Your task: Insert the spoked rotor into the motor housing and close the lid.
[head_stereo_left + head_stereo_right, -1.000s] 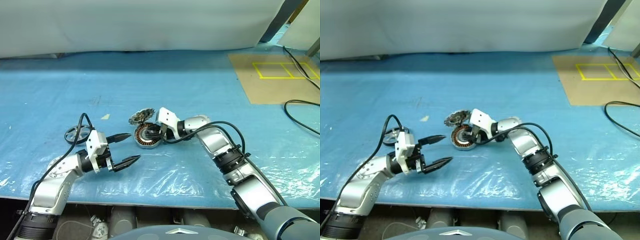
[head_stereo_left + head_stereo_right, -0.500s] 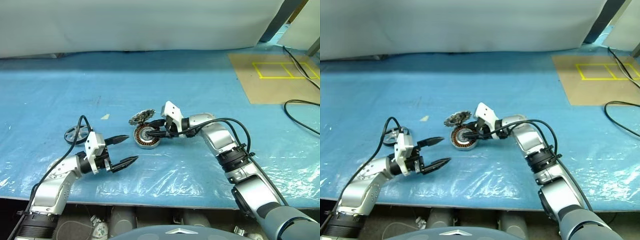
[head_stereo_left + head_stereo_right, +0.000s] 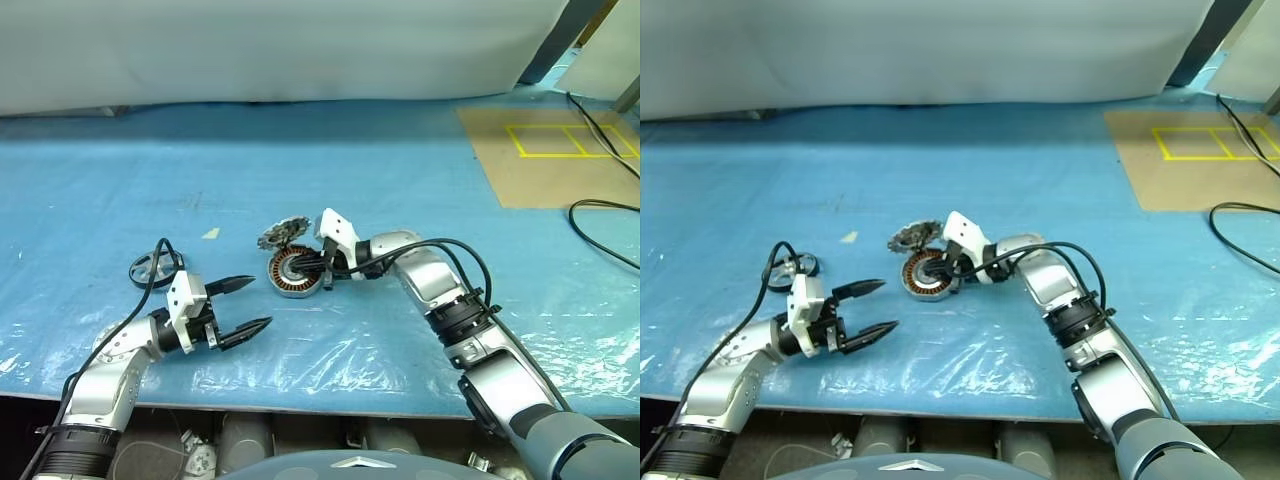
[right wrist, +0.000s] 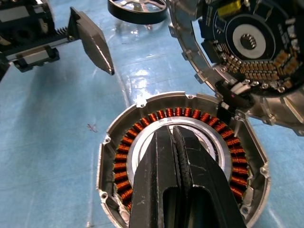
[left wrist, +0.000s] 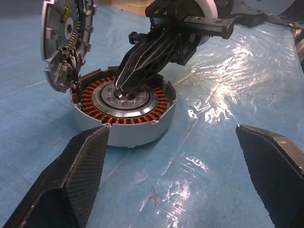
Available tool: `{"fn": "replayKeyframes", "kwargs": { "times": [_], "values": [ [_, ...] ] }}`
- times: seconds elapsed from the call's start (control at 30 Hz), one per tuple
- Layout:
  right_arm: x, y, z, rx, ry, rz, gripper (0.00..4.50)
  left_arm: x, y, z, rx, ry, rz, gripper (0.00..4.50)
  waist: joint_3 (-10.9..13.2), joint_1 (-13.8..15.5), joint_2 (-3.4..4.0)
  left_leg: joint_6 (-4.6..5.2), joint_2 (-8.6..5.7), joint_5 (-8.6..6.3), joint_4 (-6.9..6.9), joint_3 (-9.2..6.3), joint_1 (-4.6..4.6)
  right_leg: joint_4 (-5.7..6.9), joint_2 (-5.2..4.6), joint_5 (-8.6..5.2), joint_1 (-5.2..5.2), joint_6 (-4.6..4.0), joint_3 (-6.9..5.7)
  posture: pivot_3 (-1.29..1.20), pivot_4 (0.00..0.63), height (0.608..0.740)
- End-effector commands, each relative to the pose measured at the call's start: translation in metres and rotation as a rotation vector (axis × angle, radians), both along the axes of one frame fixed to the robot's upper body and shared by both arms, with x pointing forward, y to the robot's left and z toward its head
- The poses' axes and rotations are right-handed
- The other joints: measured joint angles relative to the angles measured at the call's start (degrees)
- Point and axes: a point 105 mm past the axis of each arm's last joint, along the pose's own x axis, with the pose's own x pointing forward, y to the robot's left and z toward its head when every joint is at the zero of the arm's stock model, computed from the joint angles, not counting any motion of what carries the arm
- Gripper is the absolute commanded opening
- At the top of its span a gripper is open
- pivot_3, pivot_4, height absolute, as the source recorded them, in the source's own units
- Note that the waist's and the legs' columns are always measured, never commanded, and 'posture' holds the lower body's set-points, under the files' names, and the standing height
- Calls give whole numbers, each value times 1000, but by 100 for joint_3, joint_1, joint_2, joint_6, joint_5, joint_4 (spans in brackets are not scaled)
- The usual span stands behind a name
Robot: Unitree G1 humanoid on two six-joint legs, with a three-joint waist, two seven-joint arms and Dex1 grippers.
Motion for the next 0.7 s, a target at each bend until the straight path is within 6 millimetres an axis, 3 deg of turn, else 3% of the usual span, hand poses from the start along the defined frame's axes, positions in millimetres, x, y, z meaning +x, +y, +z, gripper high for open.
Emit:
{"fn": "replayKeyframes", "kwargs": {
  "times": [0.03,0.17,0.33,0.53,0.7],
  "values": [
    [2,10,12,43,-32,8,12,0,-2,6,-4,-33,-5,4500,0,-2,0,0,0,0,0,0,0,0,0,0,0,0,0,0,150,740],
    [5,10,10,30,-32,-7,12,-1,-4,8,-5,-34,-12,4500,0,-1,0,0,1,0,-1,0,0,0,0,0,-2,0,0,0,150,740],
    [-1,3,-20,-96,-34,14,12,0,-9,16,-6,-41,-18,4500,0,-2,0,0,0,0,-1,0,1,-1,-1,0,0,0,0,0,150,740],
    [1,-6,-42,-187,-46,-12,12,0,-14,23,-8,-44,-15,4500,-1,-4,0,0,0,0,-2,2,18,0,-1,0,13,0,4,0,150,740],
    [1,-7,-47,-201,-6,-29,12,-1,-8,19,-9,-36,-7,4500,-1,-3,1,1,-1,-2,-4,3,55,-1,-2,-2,47,1,9,0,150,740]
  ]
}}
